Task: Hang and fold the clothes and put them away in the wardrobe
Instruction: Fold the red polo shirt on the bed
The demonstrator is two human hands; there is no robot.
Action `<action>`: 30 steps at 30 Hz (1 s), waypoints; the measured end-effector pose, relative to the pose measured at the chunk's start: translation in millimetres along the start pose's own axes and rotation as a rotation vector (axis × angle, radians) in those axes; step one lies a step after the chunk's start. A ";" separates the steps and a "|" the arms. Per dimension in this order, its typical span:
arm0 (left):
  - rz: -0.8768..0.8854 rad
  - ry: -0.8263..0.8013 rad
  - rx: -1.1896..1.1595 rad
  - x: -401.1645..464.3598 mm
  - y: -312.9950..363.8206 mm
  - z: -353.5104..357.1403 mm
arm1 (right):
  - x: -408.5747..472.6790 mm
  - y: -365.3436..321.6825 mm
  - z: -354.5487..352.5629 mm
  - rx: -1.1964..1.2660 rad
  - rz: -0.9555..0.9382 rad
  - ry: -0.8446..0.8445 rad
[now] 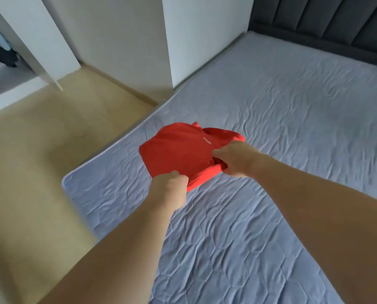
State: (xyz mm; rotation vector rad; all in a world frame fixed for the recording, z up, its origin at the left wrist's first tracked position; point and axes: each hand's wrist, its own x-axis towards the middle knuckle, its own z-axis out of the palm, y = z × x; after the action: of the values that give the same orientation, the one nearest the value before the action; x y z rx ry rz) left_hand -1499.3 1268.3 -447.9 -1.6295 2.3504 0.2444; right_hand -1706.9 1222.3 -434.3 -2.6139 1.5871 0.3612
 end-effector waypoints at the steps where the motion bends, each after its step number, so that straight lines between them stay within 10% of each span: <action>1: 0.012 -0.021 0.006 -11.4 14.6 31.9 | -15.1 -9.6 31.2 0.007 -0.001 -0.031; 9: 0.119 -0.478 -0.081 -119.0 116.1 277.0 | -155.7 -119.8 284.9 0.154 0.037 -0.517; 16: 0.094 -0.770 -0.265 -128.7 125.8 303.0 | -187.7 -124.5 307.3 0.301 0.073 -0.771; 30: -0.327 -0.437 -0.299 32.6 -30.3 278.1 | 20.3 -80.5 241.8 0.222 0.343 -0.342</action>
State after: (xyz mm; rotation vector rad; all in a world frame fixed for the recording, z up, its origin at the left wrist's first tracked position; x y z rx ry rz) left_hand -1447.1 1309.0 -721.7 -1.8325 1.7585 0.8205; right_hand -1667.3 1284.3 -679.1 -1.9894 1.8212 0.5768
